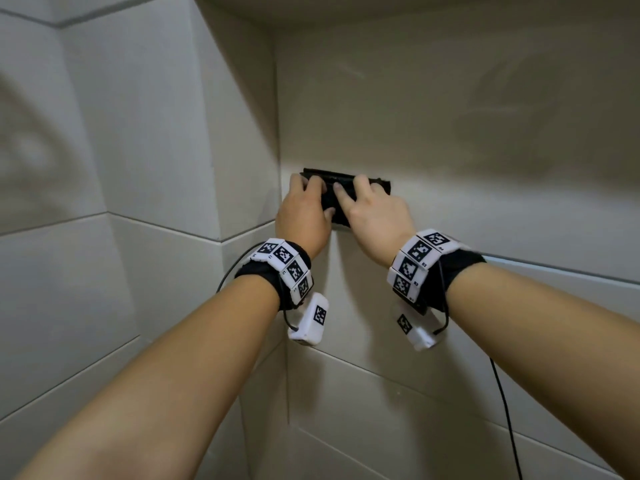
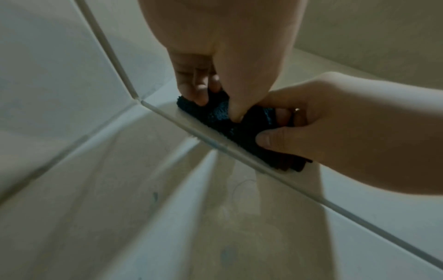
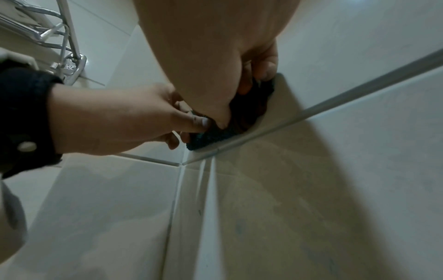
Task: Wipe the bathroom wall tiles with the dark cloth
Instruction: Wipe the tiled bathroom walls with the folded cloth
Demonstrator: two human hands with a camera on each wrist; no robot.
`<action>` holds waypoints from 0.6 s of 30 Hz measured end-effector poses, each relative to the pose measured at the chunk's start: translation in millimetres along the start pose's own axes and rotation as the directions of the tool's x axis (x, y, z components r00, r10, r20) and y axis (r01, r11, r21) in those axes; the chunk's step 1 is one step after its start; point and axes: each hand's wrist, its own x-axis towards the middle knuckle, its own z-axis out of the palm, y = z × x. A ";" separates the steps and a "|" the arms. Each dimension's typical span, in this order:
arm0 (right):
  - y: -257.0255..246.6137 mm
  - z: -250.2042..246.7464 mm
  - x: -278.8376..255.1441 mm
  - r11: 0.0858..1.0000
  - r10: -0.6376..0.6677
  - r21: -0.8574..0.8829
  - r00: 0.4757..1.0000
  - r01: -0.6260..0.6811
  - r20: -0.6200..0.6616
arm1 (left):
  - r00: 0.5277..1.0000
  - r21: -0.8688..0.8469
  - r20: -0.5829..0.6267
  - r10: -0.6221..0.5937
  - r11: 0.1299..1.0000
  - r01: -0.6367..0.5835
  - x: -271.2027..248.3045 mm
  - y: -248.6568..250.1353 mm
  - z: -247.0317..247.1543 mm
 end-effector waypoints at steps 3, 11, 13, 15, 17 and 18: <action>0.7 0.4 1.1 1.000 0.004 -0.017 1.000 -0.004 -0.011 | 0.999 -0.095 0.048 0.005 0.995 -0.001 1.5 -1.8 2.7; 7.2 -1.6 12.4 0.999 -0.019 -0.049 0.997 0.016 -0.074 | 0.998 -0.180 0.068 0.012 0.984 0.001 14.4 -7.4 3.5; 9.0 -9.4 21.0 0.998 -0.019 -0.068 0.994 0.012 -0.107 | 0.999 -0.184 0.041 0.012 0.983 -0.005 22.5 -6.1 1.3; 10.4 -19.8 31.9 0.998 -0.015 -0.062 0.991 0.006 -0.135 | 1.000 -0.175 0.008 0.010 0.985 -0.008 34.0 -4.6 -4.0; 11.9 -30.2 42.6 0.998 -0.004 -0.056 0.984 -0.006 -0.180 | 1.000 -0.163 -0.015 0.010 0.987 -0.012 47.5 -2.8 -12.1; 12.2 -35.4 48.4 0.998 0.000 -0.054 0.978 -0.012 -0.211 | 1.000 -0.158 -0.015 0.008 0.987 -0.010 55.0 -1.4 -17.2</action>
